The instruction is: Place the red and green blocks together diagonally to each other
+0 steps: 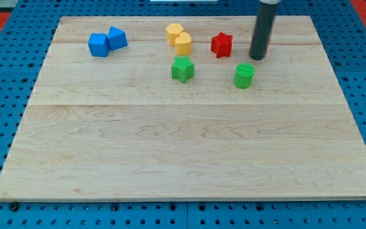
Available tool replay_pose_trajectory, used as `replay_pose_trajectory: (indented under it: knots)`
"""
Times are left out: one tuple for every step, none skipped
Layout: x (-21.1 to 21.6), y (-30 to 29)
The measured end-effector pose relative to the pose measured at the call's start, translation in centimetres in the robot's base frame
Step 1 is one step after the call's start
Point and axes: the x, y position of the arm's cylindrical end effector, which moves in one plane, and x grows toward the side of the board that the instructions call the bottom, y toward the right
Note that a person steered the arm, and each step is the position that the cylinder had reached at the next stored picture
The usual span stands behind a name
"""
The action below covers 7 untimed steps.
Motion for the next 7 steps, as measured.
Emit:
replay_pose_trajectory:
  knots:
    - [2.7,2.3]
    - [6.6,1.3]
    - [5.8,-9.0]
    - [4.4,-13.4]
    - [3.1,-10.7]
    - [1.0,-12.9]
    - [-1.1,-13.3]
